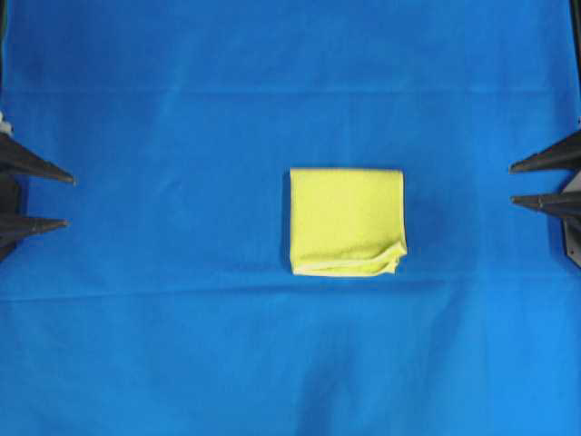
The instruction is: Fold a vertical towel.
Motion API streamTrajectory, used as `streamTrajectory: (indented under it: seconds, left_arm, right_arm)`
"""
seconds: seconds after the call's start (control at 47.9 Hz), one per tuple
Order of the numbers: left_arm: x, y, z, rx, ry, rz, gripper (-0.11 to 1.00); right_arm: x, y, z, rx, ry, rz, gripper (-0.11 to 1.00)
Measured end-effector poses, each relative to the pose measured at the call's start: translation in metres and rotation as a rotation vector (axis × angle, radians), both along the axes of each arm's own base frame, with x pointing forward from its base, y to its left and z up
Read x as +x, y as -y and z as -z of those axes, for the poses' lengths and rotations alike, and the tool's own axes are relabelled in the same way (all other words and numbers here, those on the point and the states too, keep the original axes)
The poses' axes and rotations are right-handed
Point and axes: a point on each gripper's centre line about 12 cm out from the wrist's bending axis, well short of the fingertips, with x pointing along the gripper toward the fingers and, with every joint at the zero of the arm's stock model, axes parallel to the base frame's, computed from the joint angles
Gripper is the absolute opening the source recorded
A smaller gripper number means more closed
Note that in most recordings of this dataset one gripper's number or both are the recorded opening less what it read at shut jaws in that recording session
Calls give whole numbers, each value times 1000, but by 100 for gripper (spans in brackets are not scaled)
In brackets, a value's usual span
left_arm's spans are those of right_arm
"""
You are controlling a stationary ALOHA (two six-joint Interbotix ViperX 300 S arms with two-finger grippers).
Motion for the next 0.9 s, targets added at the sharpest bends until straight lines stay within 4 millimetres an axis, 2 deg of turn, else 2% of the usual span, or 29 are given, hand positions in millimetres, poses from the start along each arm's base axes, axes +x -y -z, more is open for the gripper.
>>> streamTrajectory:
  seconds: [0.898]
  left_arm:
    - [0,-4,2,-3,-5,-26,59]
  right_arm:
    - [0,0,1,3,-3,0,51]
